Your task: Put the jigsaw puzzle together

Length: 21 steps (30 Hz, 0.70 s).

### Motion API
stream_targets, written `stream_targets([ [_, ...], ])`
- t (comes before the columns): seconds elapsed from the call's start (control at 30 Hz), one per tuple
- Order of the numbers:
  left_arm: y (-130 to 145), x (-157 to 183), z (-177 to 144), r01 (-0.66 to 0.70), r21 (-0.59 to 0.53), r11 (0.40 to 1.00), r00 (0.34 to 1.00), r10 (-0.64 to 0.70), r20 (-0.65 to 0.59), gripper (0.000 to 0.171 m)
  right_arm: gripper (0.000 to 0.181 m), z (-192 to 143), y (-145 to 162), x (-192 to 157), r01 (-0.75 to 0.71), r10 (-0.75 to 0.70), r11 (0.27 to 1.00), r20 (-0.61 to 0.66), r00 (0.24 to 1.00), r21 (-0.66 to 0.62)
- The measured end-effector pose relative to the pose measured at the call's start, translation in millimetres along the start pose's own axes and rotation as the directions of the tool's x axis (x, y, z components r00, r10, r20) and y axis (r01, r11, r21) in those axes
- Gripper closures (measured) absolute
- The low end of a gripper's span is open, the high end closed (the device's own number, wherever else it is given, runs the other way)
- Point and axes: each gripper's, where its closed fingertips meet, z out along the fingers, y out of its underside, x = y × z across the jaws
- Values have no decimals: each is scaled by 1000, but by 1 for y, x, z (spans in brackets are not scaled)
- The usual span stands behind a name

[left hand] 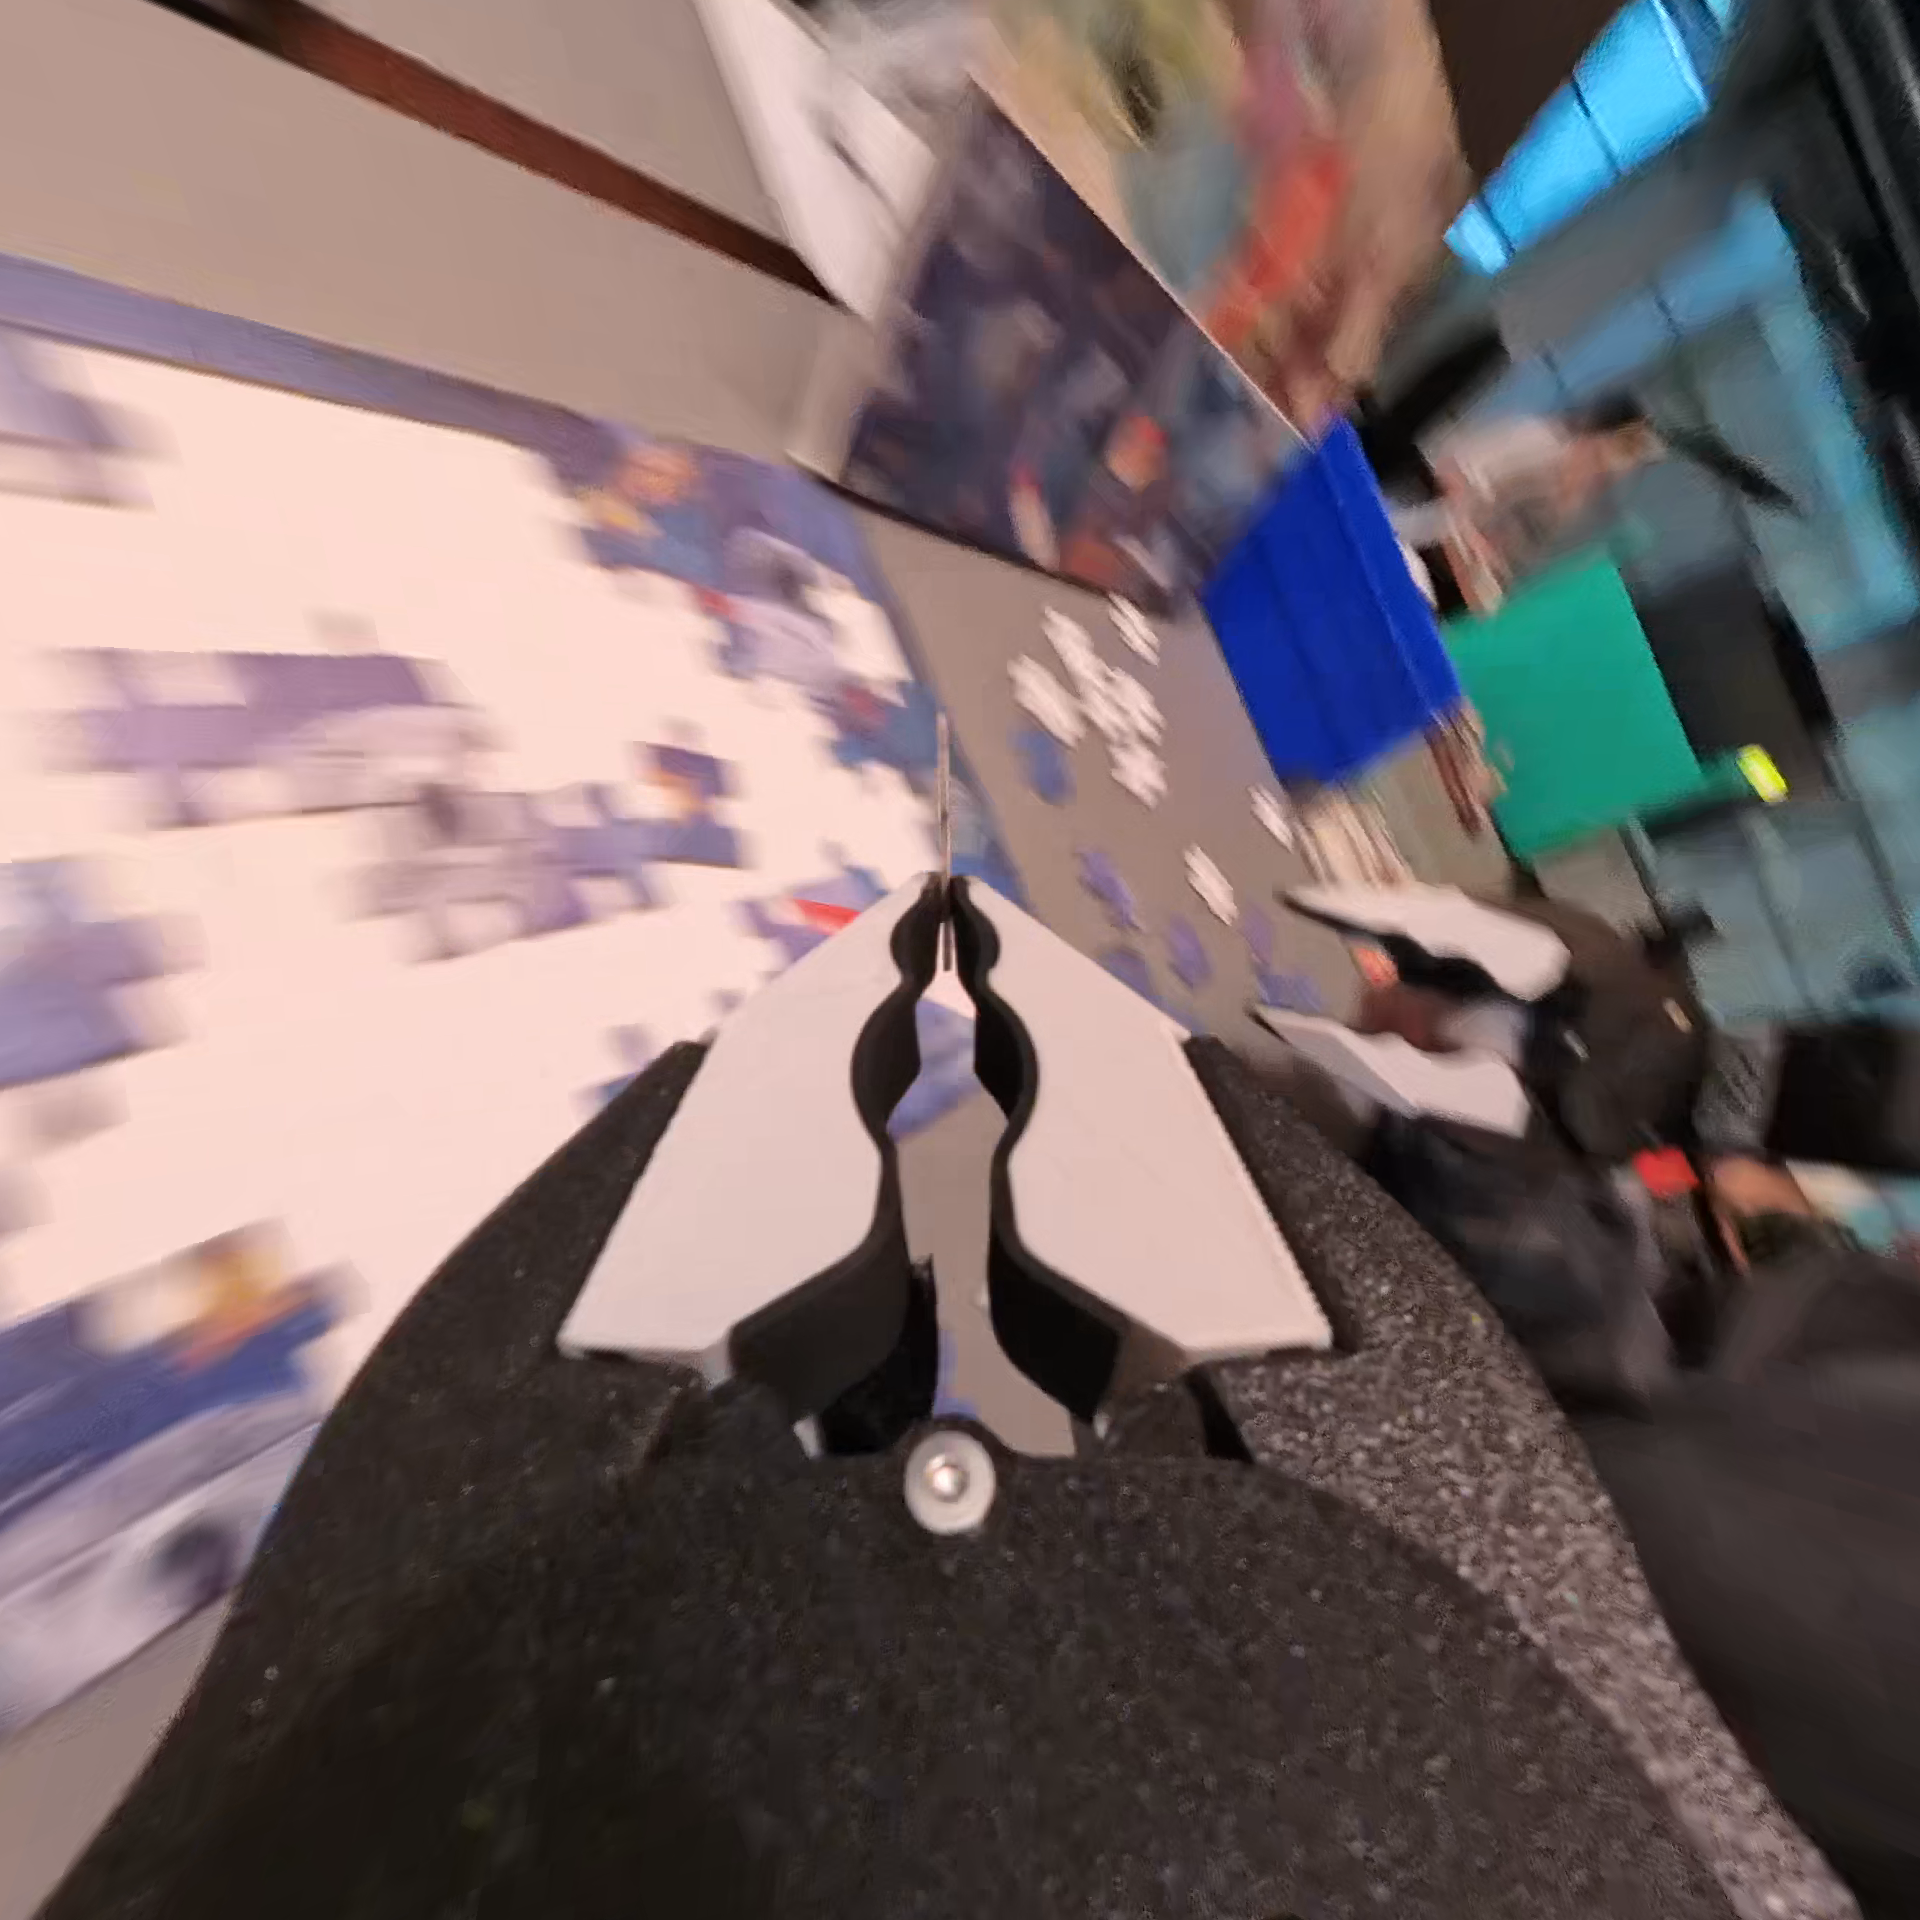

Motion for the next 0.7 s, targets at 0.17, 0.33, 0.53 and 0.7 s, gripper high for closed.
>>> stream_targets([
  [0.17, -16, -73, -35, 173, 147, 974, 963, -199, 183, 170, 145, 3, 9, -4, 30, -30, 999, 9, 1000, -40],
  [0.33, -5, -83, -27, 202, 109, 973, 951, -222, 217, 170, 146, 3, 10, -15, 110, -109, 993, 19, 994, -47],
  [0.53, -2, -86, -21, 205, 75, 976, 952, -217, 215, 170, 147, 1, 12, -12, 77, -76, 996, 25, 997, -44],
  [0.7, -2, -87, -19, 175, 54, 983, 956, -183, 229, 170, 147, 1, 14, -10, 49, -47, 998, 34, 998, -48],
])
